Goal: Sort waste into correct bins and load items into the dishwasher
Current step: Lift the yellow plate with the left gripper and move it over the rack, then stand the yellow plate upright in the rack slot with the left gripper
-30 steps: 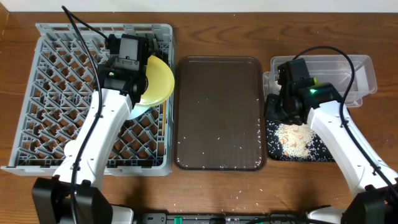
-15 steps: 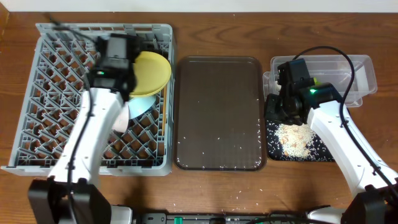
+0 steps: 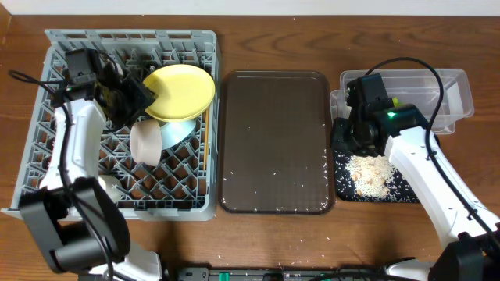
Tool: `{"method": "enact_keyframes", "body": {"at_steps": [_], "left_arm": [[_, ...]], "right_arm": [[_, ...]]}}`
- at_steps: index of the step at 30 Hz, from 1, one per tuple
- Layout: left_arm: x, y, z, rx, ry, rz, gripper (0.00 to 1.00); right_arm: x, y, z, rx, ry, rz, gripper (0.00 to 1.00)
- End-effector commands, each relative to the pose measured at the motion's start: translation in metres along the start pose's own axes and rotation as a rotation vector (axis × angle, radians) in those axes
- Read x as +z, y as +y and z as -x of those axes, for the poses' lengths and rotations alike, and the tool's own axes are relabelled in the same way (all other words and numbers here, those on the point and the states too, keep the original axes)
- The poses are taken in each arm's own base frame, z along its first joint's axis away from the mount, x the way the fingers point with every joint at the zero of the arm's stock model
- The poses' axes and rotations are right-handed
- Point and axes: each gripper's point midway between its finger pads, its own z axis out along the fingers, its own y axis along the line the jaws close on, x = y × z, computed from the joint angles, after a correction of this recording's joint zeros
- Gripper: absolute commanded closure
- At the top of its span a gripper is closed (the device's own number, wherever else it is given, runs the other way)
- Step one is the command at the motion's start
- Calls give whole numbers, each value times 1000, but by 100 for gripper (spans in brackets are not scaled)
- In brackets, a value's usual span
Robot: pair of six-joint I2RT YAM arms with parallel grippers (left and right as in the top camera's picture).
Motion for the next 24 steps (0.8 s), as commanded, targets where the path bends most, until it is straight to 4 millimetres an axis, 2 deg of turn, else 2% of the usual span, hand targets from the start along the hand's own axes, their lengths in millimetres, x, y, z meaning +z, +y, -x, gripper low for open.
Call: {"method": "enact_keyframes", "body": {"at_steps": [1, 2, 3, 5, 7, 12, 14, 19, 24], "left_arm": [[4, -8, 5, 47, -2, -51, 76], [3, -10, 8, 56, -15, -56, 87], [0, -12, 13, 66, -40, -64, 92], [-5, -15, 17, 74, -63, -69, 92], [-18, -15, 25, 101, -122, -36, 93], [-81, -4, 49, 213, -360, 171, 93], [-92, -8, 50, 291, -404, 227, 93], [-87, -20, 45, 452, -436, 388, 93], [-85, -52, 35, 642, -519, 563, 93]], "right_arm": [[-2, 3, -2, -16, -1, 9, 67], [-2, 3, -2, -16, -1, 9, 67], [-2, 3, -2, -16, 0, 9, 67], [-2, 3, -2, -16, 0, 9, 67], [-2, 3, -2, -16, 0, 9, 67], [-2, 3, -2, -16, -1, 9, 66], [-2, 4, -1, -17, -6, 11, 66], [-2, 4, 0, -17, -10, 14, 66], [-2, 5, 1, -17, -13, 16, 65]]}}
